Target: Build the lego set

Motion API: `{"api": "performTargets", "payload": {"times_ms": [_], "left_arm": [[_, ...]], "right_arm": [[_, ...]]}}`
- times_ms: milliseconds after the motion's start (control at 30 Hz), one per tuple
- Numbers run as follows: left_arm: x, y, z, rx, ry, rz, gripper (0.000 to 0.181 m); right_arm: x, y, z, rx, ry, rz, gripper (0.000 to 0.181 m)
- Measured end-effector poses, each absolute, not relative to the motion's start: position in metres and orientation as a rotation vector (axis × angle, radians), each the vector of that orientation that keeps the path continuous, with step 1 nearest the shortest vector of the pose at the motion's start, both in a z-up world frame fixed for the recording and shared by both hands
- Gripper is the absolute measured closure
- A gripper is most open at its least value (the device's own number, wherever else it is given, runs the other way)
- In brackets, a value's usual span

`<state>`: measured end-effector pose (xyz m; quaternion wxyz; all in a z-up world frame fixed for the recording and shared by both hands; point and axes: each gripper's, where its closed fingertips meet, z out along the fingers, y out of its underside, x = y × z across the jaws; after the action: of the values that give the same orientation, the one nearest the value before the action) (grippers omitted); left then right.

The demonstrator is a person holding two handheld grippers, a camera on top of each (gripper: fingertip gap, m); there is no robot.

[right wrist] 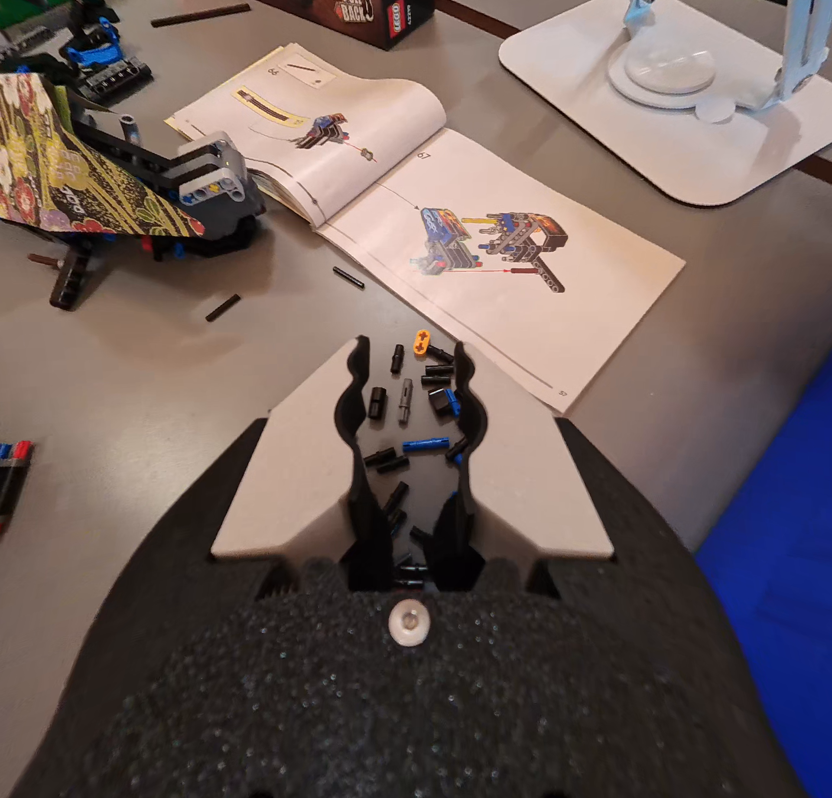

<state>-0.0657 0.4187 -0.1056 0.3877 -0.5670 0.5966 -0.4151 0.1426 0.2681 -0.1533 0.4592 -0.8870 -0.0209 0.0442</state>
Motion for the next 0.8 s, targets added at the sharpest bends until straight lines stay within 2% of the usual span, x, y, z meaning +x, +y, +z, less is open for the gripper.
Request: {"api": "performTargets", "payload": {"times_ms": [567, 800], "left_arm": [[-0.074, 0.406, -0.092, -1.363, 1.557, -1.100, 0.151], [-0.089, 0.365, -0.094, -1.312, 1.767, -1.050, 0.148]], "right_arm": [[0.136, 0.269, -0.149, -2.155, -0.081, 0.123, 0.145], [0.063, 0.274, -0.119, -2.025, -0.318, 0.229, 0.143]]}}
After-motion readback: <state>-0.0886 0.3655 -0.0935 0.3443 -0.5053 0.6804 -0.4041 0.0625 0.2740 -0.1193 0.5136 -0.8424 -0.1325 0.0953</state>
